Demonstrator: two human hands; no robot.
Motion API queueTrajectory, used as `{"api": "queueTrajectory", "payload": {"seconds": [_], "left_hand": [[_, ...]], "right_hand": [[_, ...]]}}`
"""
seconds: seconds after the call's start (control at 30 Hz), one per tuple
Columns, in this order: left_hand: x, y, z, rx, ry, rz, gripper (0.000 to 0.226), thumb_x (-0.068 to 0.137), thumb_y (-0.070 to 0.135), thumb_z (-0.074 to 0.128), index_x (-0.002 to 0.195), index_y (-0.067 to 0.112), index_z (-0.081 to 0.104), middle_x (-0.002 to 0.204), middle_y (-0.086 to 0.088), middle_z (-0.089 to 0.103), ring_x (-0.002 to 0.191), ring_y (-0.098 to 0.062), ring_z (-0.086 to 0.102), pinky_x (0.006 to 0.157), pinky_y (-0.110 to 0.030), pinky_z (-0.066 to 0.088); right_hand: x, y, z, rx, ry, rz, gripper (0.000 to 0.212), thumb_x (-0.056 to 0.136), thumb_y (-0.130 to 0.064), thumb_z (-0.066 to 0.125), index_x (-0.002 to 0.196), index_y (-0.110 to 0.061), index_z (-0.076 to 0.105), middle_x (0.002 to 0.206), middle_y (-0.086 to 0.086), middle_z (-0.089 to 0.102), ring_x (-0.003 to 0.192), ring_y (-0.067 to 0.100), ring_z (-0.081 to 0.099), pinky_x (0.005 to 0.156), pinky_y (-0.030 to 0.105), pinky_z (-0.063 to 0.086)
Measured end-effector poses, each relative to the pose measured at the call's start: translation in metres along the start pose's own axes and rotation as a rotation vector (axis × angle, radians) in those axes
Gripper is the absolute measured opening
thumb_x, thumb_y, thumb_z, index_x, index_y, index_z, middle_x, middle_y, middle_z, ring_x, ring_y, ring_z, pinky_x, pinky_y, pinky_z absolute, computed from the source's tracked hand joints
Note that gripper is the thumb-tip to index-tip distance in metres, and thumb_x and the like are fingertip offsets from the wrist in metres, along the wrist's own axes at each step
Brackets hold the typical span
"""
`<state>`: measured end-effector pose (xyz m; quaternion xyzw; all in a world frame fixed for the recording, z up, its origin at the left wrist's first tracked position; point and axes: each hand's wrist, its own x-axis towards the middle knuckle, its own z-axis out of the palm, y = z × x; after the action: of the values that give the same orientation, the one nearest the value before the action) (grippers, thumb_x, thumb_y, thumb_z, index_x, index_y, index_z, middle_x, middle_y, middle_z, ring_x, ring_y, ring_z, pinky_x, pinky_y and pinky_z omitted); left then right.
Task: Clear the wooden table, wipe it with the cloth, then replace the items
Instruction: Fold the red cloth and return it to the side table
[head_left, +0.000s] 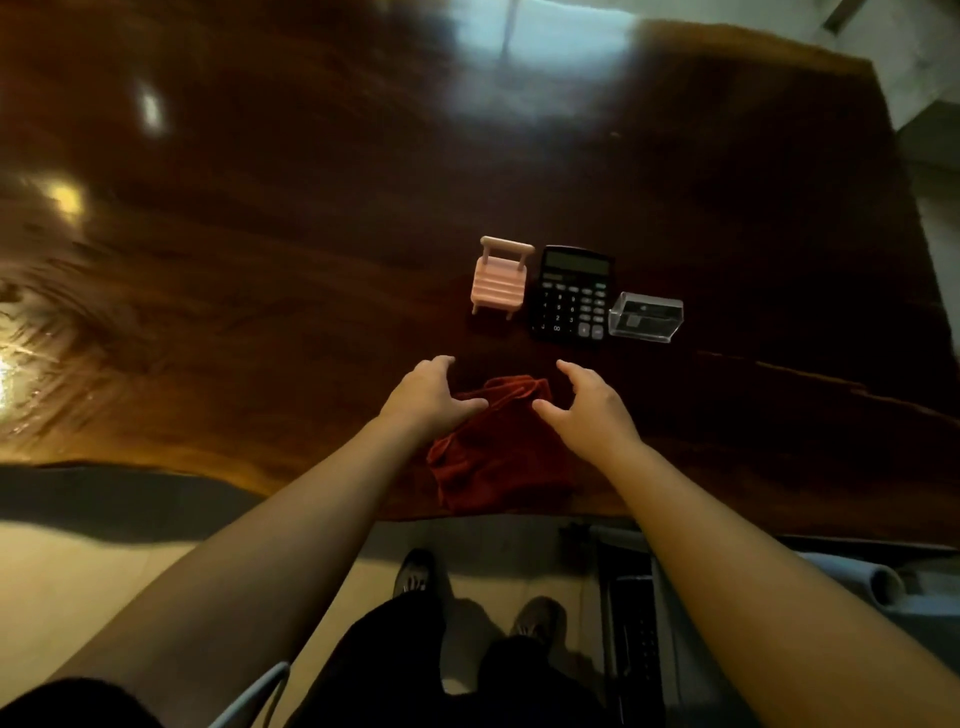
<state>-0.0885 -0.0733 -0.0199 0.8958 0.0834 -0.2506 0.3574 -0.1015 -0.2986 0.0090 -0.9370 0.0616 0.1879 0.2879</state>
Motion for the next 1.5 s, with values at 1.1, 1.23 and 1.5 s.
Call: {"api": "queueTrajectory", "payload": {"seconds": [1.1, 1.23, 1.5], "left_hand": [[0.004, 0.022, 0.003, -0.363, -0.388, 0.126, 0.043, 0.082, 0.013, 0.082, 0.119, 0.029, 0.066, 0.111, 0.002, 0.066, 0.096, -0.01, 0.067, 0.066, -0.016, 0.054], [-0.008, 0.06, 0.004, -0.568, -0.631, 0.157, 0.059, 0.075, 0.006, 0.083, 0.129, 0.019, 0.061, 0.121, -0.014, 0.068, 0.101, -0.023, 0.072, 0.077, -0.029, 0.057], [-0.034, 0.143, 0.067, -0.702, -1.269, 0.319, 0.049, 0.094, 0.015, 0.067, 0.142, 0.013, 0.055, 0.135, -0.02, 0.061, 0.122, -0.036, 0.059, 0.099, -0.046, 0.047]], "right_hand": [[-0.065, -0.007, -0.047, 0.572, -0.232, 0.049, 0.015, 0.089, -0.028, 0.075, 0.099, -0.039, 0.077, 0.104, -0.008, 0.075, 0.102, 0.012, 0.069, 0.087, 0.034, 0.057], [-0.106, -0.003, -0.081, 0.682, -0.137, 0.063, 0.016, 0.091, -0.027, 0.073, 0.101, -0.038, 0.077, 0.102, -0.008, 0.076, 0.097, 0.012, 0.072, 0.083, 0.037, 0.061], [-0.209, 0.031, -0.136, 0.89, 0.113, 0.081, 0.022, 0.086, -0.036, 0.071, 0.107, -0.031, 0.075, 0.109, -0.001, 0.076, 0.103, 0.019, 0.071, 0.079, 0.036, 0.06]]}}
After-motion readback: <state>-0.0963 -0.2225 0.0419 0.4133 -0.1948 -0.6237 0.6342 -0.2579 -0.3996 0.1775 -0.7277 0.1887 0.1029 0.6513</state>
